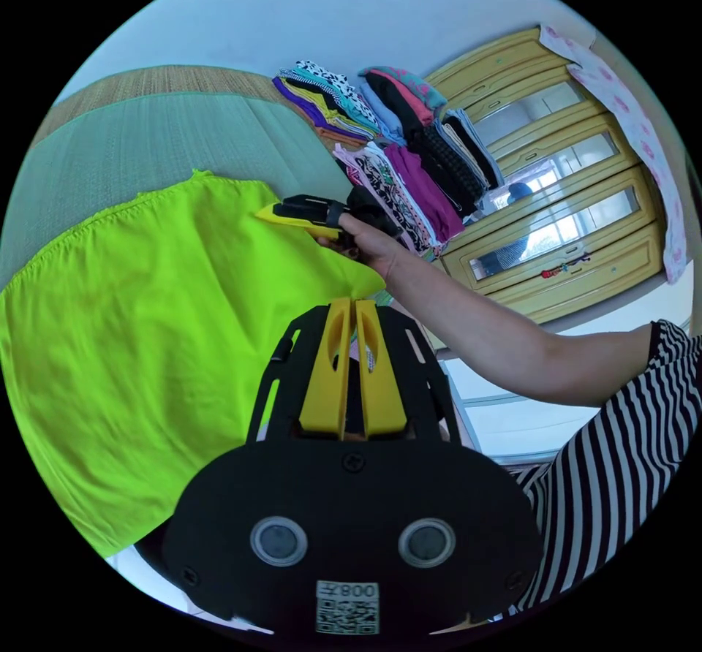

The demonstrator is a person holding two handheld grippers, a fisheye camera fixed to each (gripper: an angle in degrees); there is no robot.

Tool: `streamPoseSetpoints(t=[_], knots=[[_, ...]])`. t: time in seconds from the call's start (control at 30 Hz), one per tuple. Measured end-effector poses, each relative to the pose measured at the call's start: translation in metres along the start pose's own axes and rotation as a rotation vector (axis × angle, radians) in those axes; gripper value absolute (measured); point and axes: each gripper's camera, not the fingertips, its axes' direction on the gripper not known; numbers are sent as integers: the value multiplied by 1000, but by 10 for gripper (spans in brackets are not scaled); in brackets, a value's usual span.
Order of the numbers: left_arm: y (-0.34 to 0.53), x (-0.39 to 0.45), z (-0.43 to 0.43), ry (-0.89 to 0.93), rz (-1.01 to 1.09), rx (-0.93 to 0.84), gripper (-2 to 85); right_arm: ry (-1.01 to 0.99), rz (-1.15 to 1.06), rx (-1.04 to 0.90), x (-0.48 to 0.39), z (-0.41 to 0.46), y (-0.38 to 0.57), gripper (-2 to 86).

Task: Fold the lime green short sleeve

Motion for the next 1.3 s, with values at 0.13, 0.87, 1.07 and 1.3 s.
streamPoseSetpoints(t=[0.13, 0.87, 1.07, 1.3], knots=[[-2, -2, 4, 17, 5, -18, 6, 4, 4, -15, -1, 5, -4, 11], [-5, 0, -5, 84, 16, -34, 7, 150, -71, 0, -42, -10, -9, 77], [-5, 4, -10, 95, 17, -39, 7, 251, -134, -15, -70, 4, -23, 78], [-4, 6, -23, 102, 15, -37, 7, 264, -134, -74, -83, 25, -47, 15]])
